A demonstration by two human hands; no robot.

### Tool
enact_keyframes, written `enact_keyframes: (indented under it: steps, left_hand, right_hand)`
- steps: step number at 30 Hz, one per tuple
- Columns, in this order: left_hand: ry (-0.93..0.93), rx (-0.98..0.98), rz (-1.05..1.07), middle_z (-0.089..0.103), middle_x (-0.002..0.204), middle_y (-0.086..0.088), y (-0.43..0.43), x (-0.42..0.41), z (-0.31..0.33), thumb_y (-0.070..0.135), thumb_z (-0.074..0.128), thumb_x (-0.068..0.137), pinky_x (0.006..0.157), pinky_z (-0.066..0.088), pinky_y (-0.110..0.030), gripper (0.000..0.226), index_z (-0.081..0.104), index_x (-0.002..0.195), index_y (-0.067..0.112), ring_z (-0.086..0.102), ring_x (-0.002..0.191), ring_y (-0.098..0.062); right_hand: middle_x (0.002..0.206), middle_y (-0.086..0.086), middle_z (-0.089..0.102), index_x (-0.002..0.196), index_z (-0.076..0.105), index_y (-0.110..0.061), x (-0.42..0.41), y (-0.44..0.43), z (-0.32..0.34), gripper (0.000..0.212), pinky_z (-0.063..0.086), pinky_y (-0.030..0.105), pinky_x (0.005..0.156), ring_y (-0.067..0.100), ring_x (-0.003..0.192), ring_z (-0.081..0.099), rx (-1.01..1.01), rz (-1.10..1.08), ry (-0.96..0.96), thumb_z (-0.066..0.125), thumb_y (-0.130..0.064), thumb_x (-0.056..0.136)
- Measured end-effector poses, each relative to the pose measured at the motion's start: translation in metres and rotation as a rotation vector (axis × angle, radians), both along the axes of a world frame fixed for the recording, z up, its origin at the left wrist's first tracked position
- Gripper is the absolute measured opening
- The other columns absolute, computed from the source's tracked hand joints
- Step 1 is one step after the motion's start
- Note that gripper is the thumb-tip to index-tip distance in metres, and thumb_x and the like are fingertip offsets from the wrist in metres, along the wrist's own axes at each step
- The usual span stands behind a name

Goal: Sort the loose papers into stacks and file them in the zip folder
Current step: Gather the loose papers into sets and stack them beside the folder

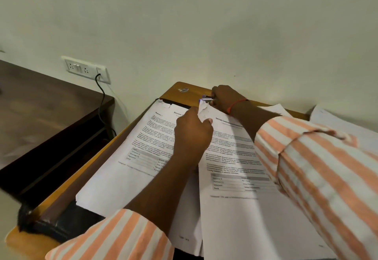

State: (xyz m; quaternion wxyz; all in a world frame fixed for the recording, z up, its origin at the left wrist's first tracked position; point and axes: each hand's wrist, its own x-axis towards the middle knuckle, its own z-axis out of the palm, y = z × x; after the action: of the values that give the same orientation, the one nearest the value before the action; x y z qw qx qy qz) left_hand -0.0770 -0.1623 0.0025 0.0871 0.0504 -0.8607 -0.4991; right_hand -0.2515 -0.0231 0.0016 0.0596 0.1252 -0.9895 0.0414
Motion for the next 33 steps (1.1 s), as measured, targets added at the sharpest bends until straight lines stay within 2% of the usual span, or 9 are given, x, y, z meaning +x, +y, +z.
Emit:
enact_keyframes:
  steps: [8, 16, 19, 21, 23, 25, 28, 31, 33]
  left_hand:
    - [-0.036, -0.024, 0.011, 0.054, 0.146, -0.001, 0.002, -0.006, -0.007, 0.032, 0.061, 0.101, 0.073, 0.038, -0.019, 0.048, 0.048, 0.145, 0.020, 0.054, 0.129, -0.022]
    - [0.005, 0.052, 0.045, 0.056, 0.143, -0.001, -0.003, -0.010, -0.007, 0.037, 0.068, 0.096, 0.074, 0.044, -0.024, 0.051, 0.050, 0.141, 0.021, 0.059, 0.122, -0.022]
    - [0.036, 0.098, 0.037, 0.058, 0.140, -0.003, -0.001, -0.006, -0.006, 0.037, 0.069, 0.095, 0.076, 0.048, -0.027, 0.047, 0.053, 0.136, 0.020, 0.060, 0.120, -0.024]
    - [0.090, 0.135, 0.017, 0.064, 0.129, -0.002, 0.000, -0.003, -0.004, 0.036, 0.070, 0.095, 0.077, 0.050, -0.027, 0.038, 0.058, 0.126, 0.018, 0.062, 0.112, -0.022]
    - [0.156, 0.171, -0.012, 0.069, 0.112, -0.002, 0.001, 0.001, -0.002, 0.033, 0.071, 0.093, 0.076, 0.050, -0.028, 0.030, 0.061, 0.114, 0.014, 0.064, 0.102, -0.021]
    - [0.194, 0.242, -0.027, 0.071, 0.108, -0.001, 0.003, 0.006, 0.002, 0.031, 0.071, 0.092, 0.080, 0.054, -0.031, 0.031, 0.063, 0.115, 0.012, 0.067, 0.099, -0.018]
    - [0.251, 0.325, -0.041, 0.071, 0.105, 0.004, 0.001, 0.019, 0.019, 0.030, 0.072, 0.093, 0.077, 0.052, -0.024, 0.026, 0.063, 0.112, 0.016, 0.065, 0.090, -0.003]
    - [0.269, 0.408, -0.058, 0.070, 0.099, 0.003, 0.000, 0.023, 0.034, 0.032, 0.073, 0.092, 0.071, 0.048, -0.023, 0.022, 0.061, 0.103, 0.017, 0.065, 0.086, -0.005]
    - [0.262, 0.387, -0.076, 0.070, 0.099, -0.001, -0.003, 0.033, 0.043, 0.033, 0.074, 0.092, 0.071, 0.046, -0.025, 0.027, 0.061, 0.105, 0.014, 0.065, 0.088, -0.014]
  right_hand:
    - [0.125, 0.024, 0.057, 0.123, 0.056, 0.001, -0.050, -0.019, -0.011, 0.027, 0.044, 0.040, 0.096, 0.038, 0.116, 0.055, -0.071, -0.086, 0.036, 0.045, -0.010, 0.101]
    - [0.133, 0.018, 0.059, 0.130, 0.058, -0.003, -0.028, 0.003, 0.003, 0.036, 0.041, 0.034, 0.103, 0.034, 0.124, 0.054, -0.078, -0.086, -0.031, 0.056, -0.008, 0.094]
    - [0.133, 0.016, 0.061, 0.128, 0.061, -0.003, 0.008, 0.027, 0.021, 0.032, 0.038, 0.031, 0.103, 0.032, 0.126, 0.052, -0.240, -0.081, 0.005, 0.052, -0.009, 0.097]
    - [0.121, 0.015, 0.066, 0.115, 0.067, -0.003, 0.042, 0.045, 0.031, 0.026, 0.039, 0.028, 0.091, 0.031, 0.117, 0.057, -0.393, -0.106, 0.053, 0.049, -0.017, 0.102]
    - [0.106, 0.017, 0.068, 0.102, 0.065, -0.002, 0.078, 0.063, 0.038, 0.038, 0.040, 0.033, 0.083, 0.033, 0.103, 0.059, -0.523, -0.150, 0.100, 0.046, -0.034, 0.105]
    - [0.098, 0.018, 0.067, 0.097, 0.061, -0.001, 0.113, 0.084, 0.042, 0.054, 0.043, 0.040, 0.084, 0.034, 0.094, 0.059, -0.644, -0.219, 0.140, 0.041, -0.050, 0.104]
    - [0.086, 0.006, 0.058, 0.095, 0.054, -0.010, 0.179, 0.112, 0.051, 0.059, 0.043, 0.034, 0.072, 0.024, 0.081, 0.055, -0.704, -0.281, 0.074, 0.046, -0.068, 0.095]
    - [0.073, -0.018, 0.062, 0.108, 0.059, -0.016, 0.241, 0.122, 0.043, 0.037, 0.045, 0.015, 0.052, 0.001, 0.063, 0.059, -0.953, -0.166, -0.162, 0.062, -0.051, 0.094]
    - [0.092, -0.016, 0.076, 0.122, 0.063, -0.019, 0.272, 0.118, 0.034, 0.028, 0.058, 0.026, 0.066, 0.006, 0.081, 0.073, -1.063, -0.086, -0.302, 0.065, -0.031, 0.097]
